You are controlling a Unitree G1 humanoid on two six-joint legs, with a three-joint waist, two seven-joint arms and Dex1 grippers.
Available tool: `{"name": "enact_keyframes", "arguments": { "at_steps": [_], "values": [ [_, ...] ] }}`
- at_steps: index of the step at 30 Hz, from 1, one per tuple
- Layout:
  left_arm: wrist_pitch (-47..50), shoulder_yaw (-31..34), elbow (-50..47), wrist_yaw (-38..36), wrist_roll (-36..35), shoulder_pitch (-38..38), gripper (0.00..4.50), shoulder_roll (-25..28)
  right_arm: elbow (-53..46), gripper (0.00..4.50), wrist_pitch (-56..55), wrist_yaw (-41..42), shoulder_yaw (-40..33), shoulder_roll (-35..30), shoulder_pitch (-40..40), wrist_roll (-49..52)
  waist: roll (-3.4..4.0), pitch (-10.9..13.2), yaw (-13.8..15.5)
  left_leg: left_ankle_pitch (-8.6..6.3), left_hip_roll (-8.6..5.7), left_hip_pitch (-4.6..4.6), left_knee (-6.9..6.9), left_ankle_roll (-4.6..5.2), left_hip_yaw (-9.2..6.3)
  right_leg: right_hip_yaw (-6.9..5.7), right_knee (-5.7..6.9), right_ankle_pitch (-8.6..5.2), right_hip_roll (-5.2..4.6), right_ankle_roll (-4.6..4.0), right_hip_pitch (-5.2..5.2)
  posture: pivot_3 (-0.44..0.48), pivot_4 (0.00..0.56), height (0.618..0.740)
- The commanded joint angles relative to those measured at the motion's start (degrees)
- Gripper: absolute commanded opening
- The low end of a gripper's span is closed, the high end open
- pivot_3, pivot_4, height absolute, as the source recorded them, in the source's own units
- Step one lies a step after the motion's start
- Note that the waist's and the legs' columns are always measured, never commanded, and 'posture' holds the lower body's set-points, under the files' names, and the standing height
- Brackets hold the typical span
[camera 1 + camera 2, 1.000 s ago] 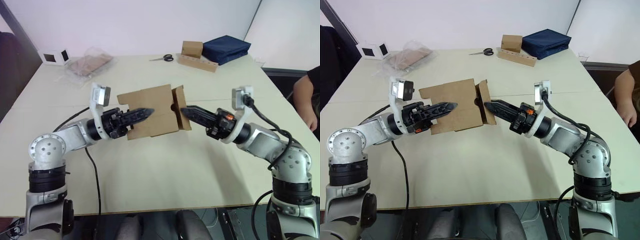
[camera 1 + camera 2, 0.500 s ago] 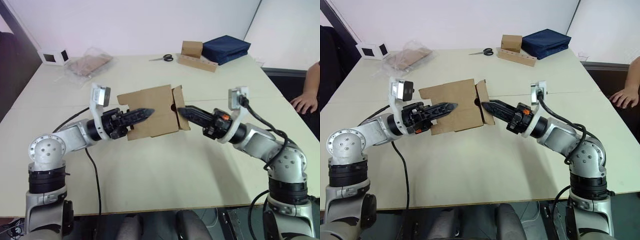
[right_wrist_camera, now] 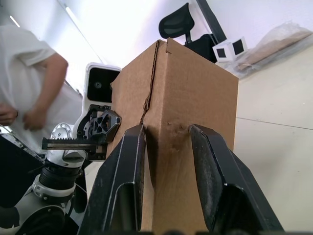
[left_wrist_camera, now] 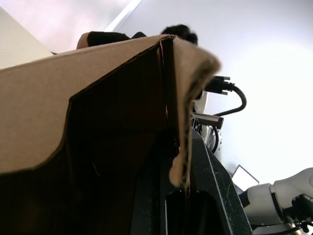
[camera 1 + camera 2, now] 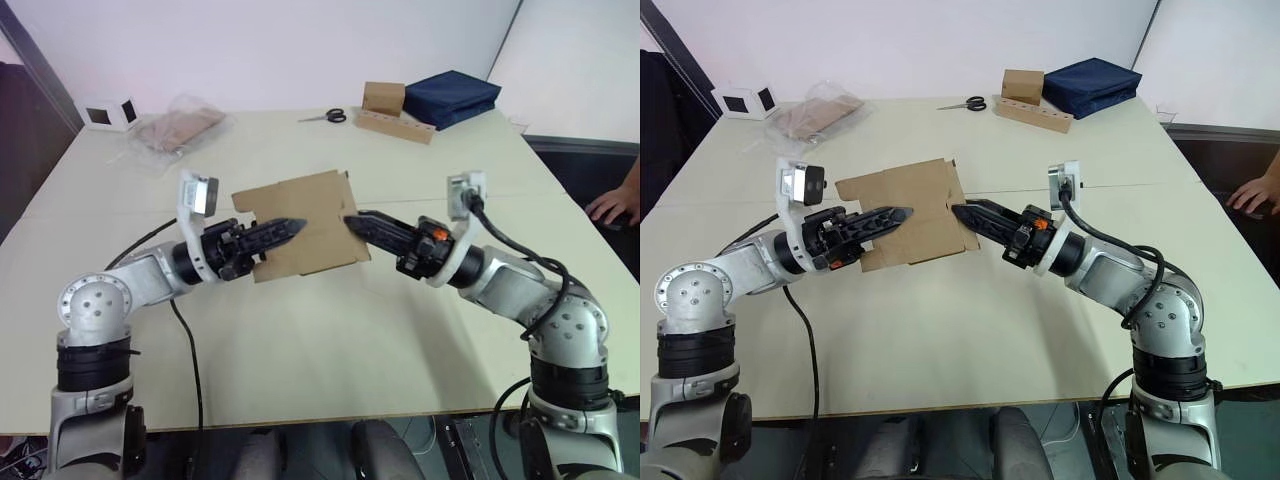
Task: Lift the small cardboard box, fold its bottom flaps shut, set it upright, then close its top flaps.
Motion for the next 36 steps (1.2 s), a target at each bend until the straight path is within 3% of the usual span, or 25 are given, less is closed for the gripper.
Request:
{"name": "enact_keyframes", "arguments": {
  "at_steps": [1,6,18,30,33,35,36],
  "values": [
    [-1.34,-0.24,-2.52,-0.11,-0.27,-0.04,0.0,-0.18,-3.26,1.46,-1.29,-1.95,0.58,1.77,-2.41,2.02,0.0,0.0,0.0,0.0,0.0,0.0,0.0,0.0,0.0,0.0,0.0,0.0,0.0,0.0,0.0,0.0,0.15,0.74],
    [-2.22,-0.65,-3.09,0.22,0.31,0.7,0.0,-0.22,-3.75,1.46,-0.97,-4.82,1.36,3.79,-2.51,4.04,0.0,0.0,-0.03,0.0,0.0,0.0,-0.03,0.0,0.0,0.0,-0.01,0.0,0.0,0.0,0.0,0.0,0.15,0.74],
    [-3.48,0.02,-3.55,3.43,-0.95,0.78,0.0,-1.64,-5.19,1.46,1.11,-0.73,4.11,0.34,-0.75,3.38,0.01,0.0,-0.02,0.0,0.0,0.0,-0.04,0.0,0.0,0.0,-0.02,0.0,0.0,0.0,-0.01,0.0,0.15,0.74],
    [-3.88,0.31,-3.47,4.22,-1.21,0.44,0.0,-1.86,-0.63,1.46,-0.03,1.37,-2.94,-3.65,-0.36,8.7,0.0,0.01,0.01,0.0,0.0,0.0,-0.04,0.0,0.01,0.0,-0.02,0.0,0.0,0.0,0.0,0.0,0.15,0.74],
    [-4.29,0.28,-4.22,4.69,-1.22,1.07,0.0,-2.45,-0.41,0.77,-0.54,1.07,-3.39,-3.41,0.13,9.25,-0.01,0.01,0.01,0.0,0.0,0.0,-0.04,0.0,0.01,0.0,-0.03,0.0,0.0,0.0,0.0,0.0,0.15,0.74],
    [-4.38,0.26,-4.75,4.91,-1.59,1.46,0.0,-2.52,-0.47,0.03,-0.66,1.21,-3.52,-3.45,0.64,9.16,-0.01,0.01,0.01,0.0,0.0,0.0,-0.04,0.0,0.01,0.0,-0.03,0.0,0.0,0.0,0.0,0.0,0.15,0.74],
    [-4.4,0.27,-4.9,4.96,-1.72,1.56,0.0,-2.46,-0.38,0.03,-0.78,1.11,-3.42,-3.5,0.85,8.48,0.0,0.01,0.01,0.0,0.0,0.0,-0.04,0.0,0.01,0.0,-0.03,0.0,0.0,0.0,0.0,0.0,0.15,0.74]
  ]
}}
